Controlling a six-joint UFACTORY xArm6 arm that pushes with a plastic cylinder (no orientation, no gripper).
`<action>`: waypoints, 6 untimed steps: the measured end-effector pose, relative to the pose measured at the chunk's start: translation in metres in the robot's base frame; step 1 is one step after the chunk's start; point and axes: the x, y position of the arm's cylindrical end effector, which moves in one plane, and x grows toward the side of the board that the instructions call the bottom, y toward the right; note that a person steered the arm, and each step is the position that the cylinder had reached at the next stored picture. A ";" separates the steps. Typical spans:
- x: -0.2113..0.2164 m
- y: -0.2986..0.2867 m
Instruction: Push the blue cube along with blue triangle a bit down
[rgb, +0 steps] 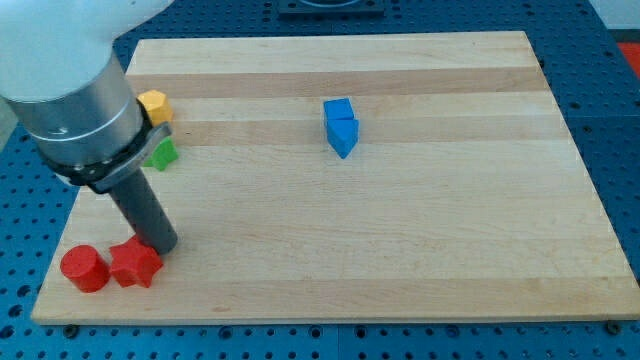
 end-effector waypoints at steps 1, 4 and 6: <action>0.000 -0.008; -0.017 0.035; -0.072 0.280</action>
